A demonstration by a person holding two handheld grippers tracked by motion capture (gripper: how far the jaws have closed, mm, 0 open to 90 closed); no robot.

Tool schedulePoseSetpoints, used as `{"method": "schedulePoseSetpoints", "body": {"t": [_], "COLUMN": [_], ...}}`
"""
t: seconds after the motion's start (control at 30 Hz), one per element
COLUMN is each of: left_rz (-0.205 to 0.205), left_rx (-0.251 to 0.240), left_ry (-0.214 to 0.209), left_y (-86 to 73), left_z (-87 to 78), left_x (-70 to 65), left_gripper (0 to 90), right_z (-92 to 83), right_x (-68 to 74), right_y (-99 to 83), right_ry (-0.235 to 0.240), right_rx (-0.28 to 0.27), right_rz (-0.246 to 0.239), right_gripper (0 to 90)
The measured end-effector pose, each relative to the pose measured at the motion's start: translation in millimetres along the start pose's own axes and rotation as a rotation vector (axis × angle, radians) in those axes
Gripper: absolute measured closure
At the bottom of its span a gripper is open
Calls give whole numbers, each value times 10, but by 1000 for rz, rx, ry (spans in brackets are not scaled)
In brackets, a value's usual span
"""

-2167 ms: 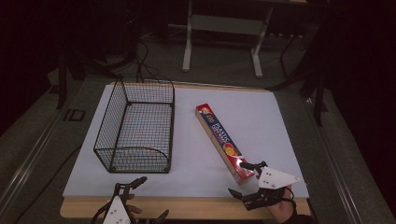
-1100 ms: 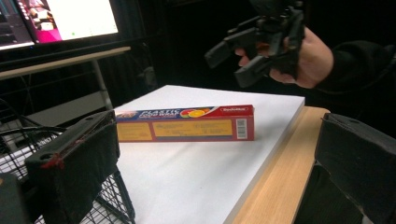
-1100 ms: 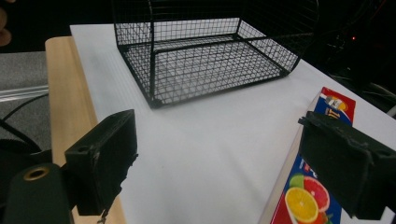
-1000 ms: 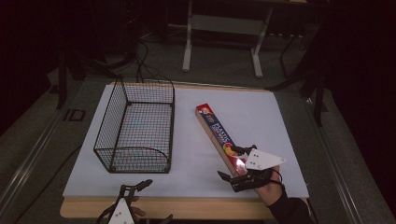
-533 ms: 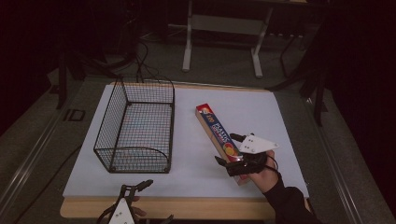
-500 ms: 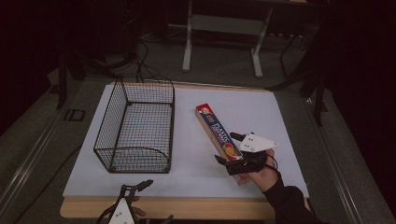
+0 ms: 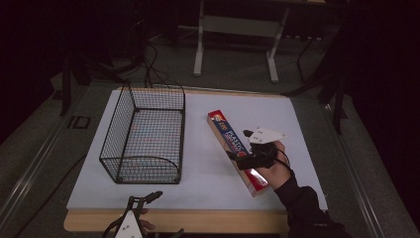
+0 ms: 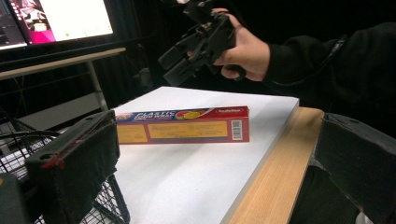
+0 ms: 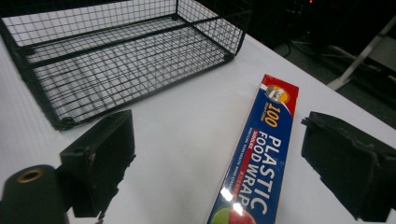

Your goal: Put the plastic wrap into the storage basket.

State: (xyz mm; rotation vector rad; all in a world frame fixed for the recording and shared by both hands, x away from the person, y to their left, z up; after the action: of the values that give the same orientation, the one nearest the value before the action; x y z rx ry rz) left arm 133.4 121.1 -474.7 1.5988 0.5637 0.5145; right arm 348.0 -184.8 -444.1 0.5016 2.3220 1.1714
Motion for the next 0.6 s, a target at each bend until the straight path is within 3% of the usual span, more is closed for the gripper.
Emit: {"method": "schedulePoseSetpoints", "body": {"t": [0.6], "left_rz": [6], "left_rx": [6], "left_ry": [-3], "left_y": [-7], "left_z": [0], "left_x": [2], "left_gripper": [4], "right_z": [511], "right_x": [-270], "right_y": [-71], "right_ry": [3], "right_rx": [174], "right_rz": [85], "right_gripper": [92]}}
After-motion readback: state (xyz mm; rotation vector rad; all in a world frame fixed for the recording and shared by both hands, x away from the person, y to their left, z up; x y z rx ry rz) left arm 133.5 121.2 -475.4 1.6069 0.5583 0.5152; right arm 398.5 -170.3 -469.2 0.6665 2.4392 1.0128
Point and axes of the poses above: each handheld gripper's, and its own axes: z roughly forward along the jaws, y roughly out of its top, x roughly to its left, the point moved 2 cm from there along z, roughly forward along the jaws, and after that the axes turned 8 degrees about -z, right-handed, at the moved point
